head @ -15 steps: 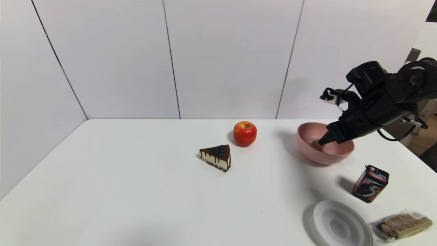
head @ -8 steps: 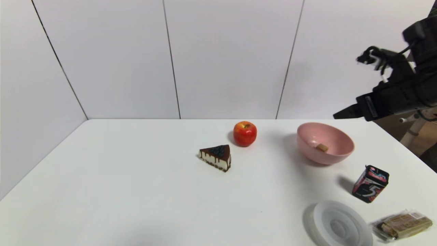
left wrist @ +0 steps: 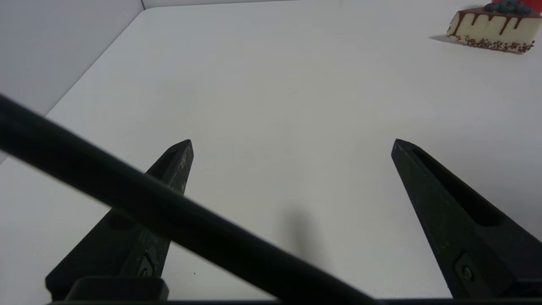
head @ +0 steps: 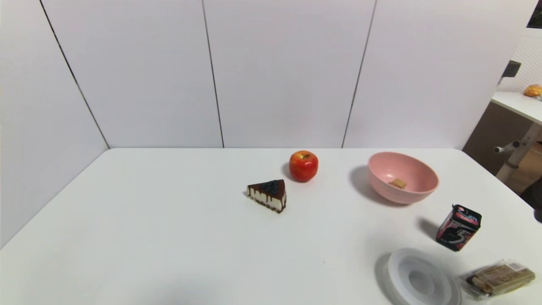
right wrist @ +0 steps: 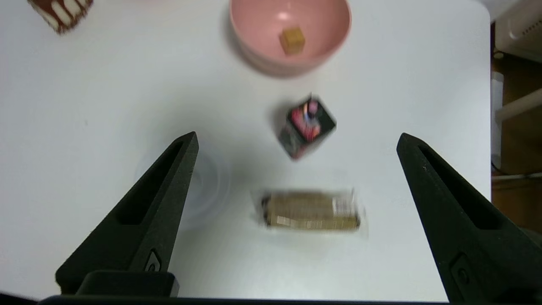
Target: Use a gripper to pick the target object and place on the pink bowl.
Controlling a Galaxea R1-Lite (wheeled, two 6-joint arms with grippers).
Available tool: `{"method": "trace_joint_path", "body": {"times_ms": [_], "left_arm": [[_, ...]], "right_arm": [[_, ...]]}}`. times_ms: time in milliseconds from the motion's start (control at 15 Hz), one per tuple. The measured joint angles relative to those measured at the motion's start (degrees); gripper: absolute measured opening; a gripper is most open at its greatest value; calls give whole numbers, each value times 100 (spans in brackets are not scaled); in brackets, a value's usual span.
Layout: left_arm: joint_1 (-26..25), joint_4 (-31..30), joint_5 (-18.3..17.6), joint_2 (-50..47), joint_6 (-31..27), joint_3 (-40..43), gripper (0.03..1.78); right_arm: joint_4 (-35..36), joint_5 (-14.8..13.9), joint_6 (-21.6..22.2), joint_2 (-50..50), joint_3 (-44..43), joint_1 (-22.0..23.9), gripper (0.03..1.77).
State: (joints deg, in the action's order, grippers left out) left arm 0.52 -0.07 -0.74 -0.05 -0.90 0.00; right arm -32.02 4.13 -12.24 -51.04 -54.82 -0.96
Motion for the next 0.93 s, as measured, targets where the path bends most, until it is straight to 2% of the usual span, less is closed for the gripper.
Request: {"method": "trace_joint_path", "body": {"times_ms": [267, 400, 533, 667, 933], "left_arm": [[0, 2, 1, 0, 0, 0, 169], [0, 0, -2, 0, 2, 0, 169], [0, 0, 0, 0, 2, 0, 169], [0, 2, 0, 0, 0, 0, 169], [0, 2, 0, 0, 2, 0, 169]], "right_arm": [[1031, -4, 48, 2149, 2751, 405, 166], [1930, -22, 84, 2804, 3975, 435, 167], [2960, -96, 177, 3288, 4957, 274, 168], [3369, -185, 288, 3840, 5342, 158, 169], [3205, -257, 642, 4832, 5466, 96, 169]]}}
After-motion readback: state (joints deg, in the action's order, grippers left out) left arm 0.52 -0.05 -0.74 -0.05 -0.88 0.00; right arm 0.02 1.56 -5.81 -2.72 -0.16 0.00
